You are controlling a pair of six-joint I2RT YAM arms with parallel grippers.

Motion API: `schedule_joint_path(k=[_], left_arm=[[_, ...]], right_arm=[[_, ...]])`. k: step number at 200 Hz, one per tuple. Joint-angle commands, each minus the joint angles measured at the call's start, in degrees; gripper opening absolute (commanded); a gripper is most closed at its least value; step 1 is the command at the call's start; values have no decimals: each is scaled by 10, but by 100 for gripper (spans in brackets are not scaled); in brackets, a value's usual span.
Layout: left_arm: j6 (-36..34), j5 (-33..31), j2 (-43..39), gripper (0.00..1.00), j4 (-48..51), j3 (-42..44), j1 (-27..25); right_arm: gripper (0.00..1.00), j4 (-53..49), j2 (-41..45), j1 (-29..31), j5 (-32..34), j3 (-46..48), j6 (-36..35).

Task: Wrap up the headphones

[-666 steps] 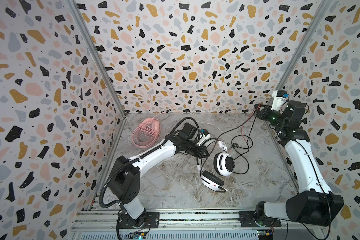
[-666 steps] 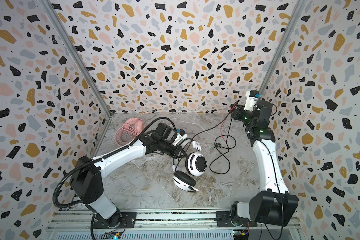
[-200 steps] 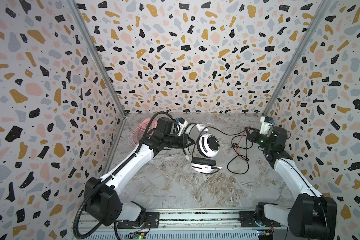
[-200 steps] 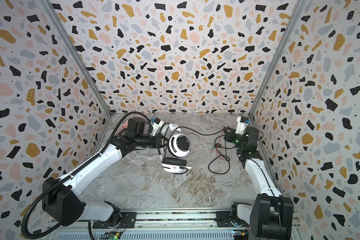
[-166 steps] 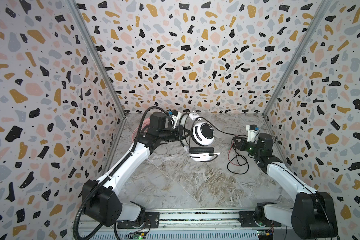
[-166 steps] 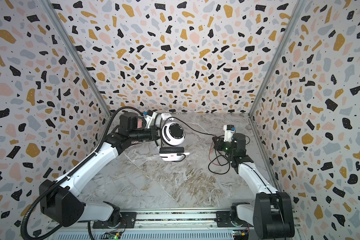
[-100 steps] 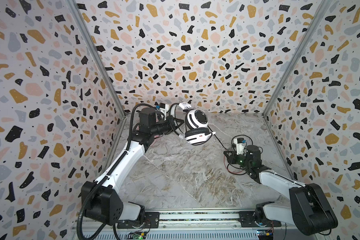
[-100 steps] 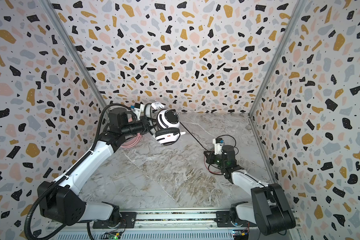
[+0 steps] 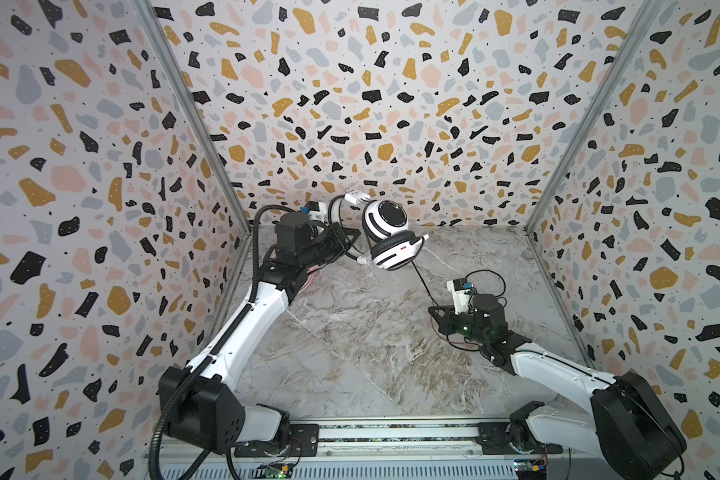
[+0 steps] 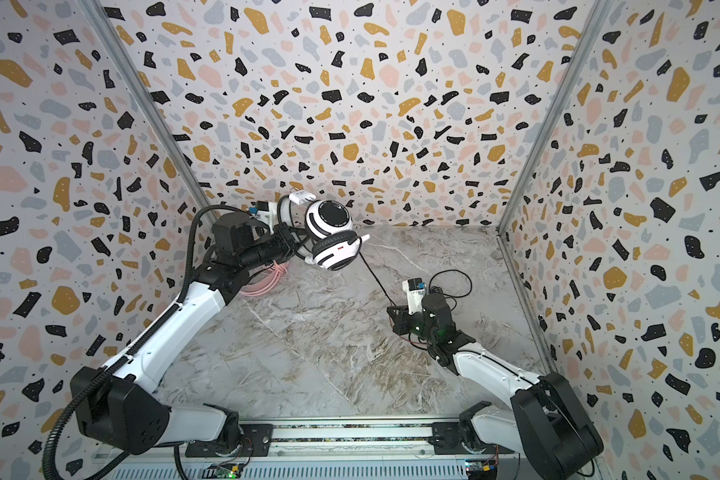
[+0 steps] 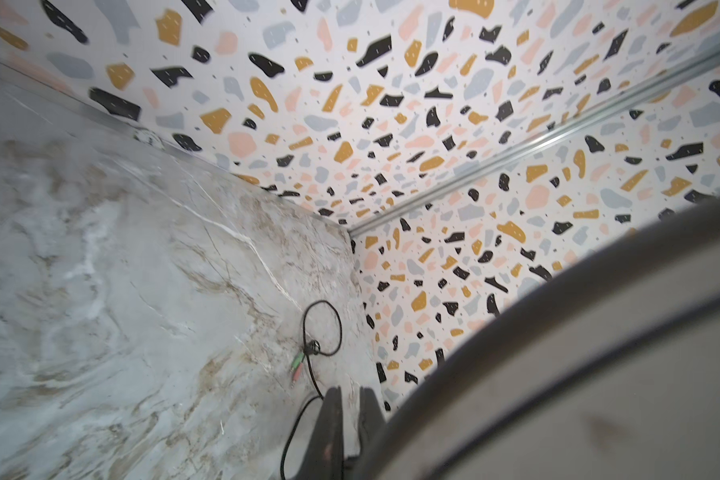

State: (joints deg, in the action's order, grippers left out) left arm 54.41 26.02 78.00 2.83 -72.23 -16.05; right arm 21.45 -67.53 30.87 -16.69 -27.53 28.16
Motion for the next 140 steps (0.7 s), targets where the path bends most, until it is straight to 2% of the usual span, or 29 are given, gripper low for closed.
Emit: schedule_joint_path(k=[1, 35, 89, 117, 140], left_arm=[[15, -92, -17, 0, -32, -27, 5], [33, -156, 1, 0, -50, -23, 0], [-5, -248, 36, 0, -50, -46, -23], [-33, -288, 61, 0, -37, -65, -43], [-113, -348, 82, 0, 9, -88, -76]], right_arm=[[0, -61, 28, 45, 51, -36, 0], [0, -90, 45, 114, 86, -53, 2], [0, -129, 40, 191, 101, -102, -6], [0, -163, 23, 223, 96, -140, -26], [0, -199, 21, 234, 100, -183, -49]])
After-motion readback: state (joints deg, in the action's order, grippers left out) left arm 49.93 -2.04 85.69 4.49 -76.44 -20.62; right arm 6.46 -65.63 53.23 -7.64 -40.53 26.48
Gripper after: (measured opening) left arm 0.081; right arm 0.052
